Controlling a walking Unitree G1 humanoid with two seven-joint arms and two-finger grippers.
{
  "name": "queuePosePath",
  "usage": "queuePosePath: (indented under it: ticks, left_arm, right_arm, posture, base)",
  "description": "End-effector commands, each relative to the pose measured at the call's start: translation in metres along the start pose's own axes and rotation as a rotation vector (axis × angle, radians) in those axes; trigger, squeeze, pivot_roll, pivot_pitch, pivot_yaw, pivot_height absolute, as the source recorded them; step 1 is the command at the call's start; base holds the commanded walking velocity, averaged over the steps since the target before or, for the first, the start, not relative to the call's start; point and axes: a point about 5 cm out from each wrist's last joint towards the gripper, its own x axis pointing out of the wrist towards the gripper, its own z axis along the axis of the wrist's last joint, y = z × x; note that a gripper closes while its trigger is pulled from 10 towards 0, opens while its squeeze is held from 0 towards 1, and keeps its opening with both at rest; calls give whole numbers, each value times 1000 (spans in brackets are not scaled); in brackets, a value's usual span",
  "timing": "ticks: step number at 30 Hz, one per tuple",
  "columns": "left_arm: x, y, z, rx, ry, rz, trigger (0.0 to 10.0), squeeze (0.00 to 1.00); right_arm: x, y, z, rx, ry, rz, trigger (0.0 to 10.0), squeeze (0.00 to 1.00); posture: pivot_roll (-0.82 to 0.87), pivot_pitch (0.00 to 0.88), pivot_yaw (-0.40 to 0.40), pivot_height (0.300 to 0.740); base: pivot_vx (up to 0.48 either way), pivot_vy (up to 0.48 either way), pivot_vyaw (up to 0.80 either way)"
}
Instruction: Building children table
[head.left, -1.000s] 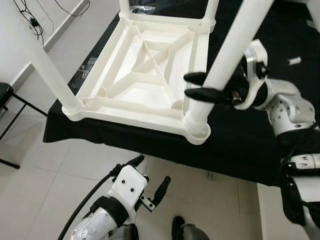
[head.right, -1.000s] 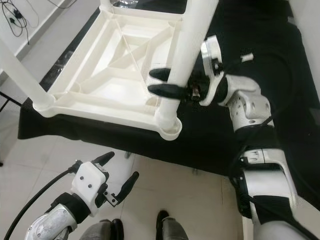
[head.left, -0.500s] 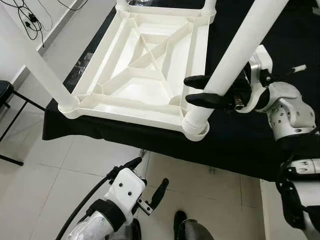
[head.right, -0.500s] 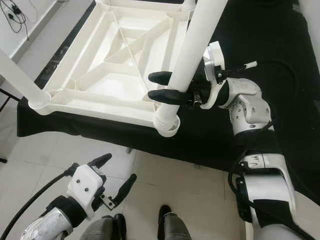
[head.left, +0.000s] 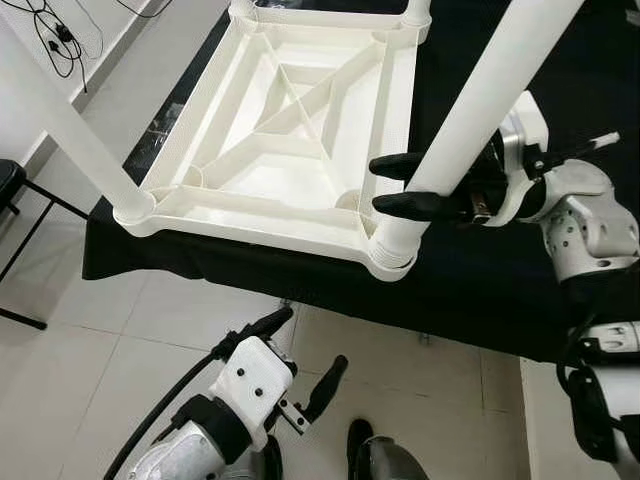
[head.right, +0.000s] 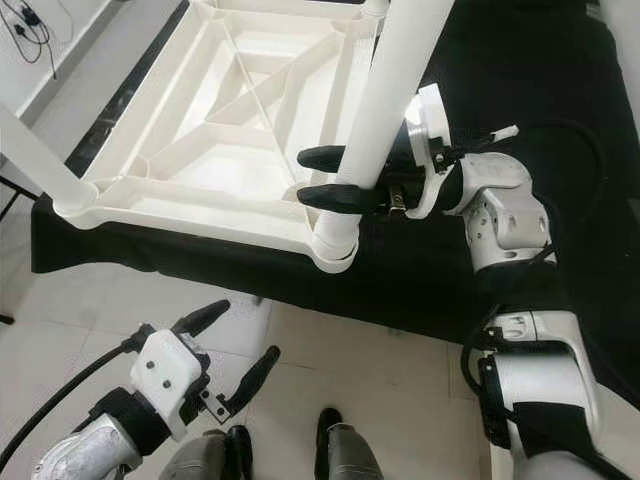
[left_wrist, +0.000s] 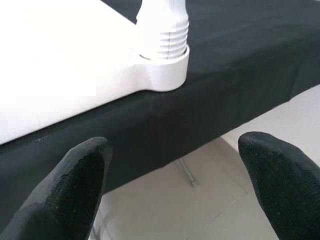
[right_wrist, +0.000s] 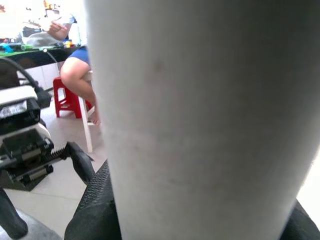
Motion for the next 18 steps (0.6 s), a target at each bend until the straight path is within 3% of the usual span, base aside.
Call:
queuePosePath:
  ticks: [1,11,18]
  left_arm:
    - [-4,-2,-1,-3,11,-18,10000,0]
    - [0,-1,7,-7,-27,-20,10000,0]
    - [1,-3,29,-13,-105,-30,10000,0]
  right_arm:
    - [4,7,-14,43,58,49,10000,0]
    - [20,11,-21,38,114,111,10000,0]
    - [29,4,-27,57,161,61,10000,0]
  posture:
    - [138,360,8,740]
    - [126,347,-3,740]
    - [121,332,-12,740]
  base:
    - [0,0,0]
    - [0,0,0]
    - [0,0,0]
